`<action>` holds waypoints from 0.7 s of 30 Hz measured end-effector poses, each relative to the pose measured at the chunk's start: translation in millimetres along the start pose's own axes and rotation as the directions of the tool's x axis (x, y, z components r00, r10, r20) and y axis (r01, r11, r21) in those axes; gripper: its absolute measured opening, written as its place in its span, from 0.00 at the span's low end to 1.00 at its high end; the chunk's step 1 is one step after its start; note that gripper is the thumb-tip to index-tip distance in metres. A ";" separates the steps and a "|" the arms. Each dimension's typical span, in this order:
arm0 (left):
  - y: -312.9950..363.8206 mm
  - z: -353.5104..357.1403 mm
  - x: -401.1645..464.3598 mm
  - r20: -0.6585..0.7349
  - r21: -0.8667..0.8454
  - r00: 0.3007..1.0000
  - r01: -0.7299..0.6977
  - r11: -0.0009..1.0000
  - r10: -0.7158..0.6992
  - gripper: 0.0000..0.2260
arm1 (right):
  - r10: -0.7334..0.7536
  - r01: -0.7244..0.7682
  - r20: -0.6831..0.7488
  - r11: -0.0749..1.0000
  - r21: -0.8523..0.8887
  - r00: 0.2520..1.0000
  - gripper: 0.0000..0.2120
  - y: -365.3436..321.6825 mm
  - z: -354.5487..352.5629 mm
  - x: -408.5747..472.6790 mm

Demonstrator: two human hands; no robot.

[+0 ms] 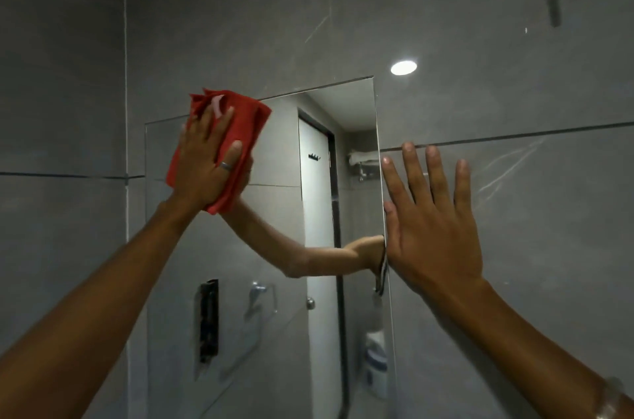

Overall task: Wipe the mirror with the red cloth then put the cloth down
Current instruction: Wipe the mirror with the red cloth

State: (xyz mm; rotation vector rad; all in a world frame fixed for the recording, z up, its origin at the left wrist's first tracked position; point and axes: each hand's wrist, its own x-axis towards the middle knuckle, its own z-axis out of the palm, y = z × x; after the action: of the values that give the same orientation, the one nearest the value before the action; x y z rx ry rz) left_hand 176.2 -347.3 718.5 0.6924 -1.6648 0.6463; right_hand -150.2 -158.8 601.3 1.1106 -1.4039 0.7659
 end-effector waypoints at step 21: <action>-7.8 35.3 -249.9 0.025 -0.208 0.947 0.317 0.925 -0.319 0.29 | 0.046 -0.041 -0.043 0.992 0.122 0.998 0.31 -10.5 11.2 -44.6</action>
State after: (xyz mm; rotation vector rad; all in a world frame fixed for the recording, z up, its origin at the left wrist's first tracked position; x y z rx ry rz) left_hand 199.6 -352.7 467.2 0.7824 -1.5387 0.2369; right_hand -148.0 -163.9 554.4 1.1514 -1.3616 0.9127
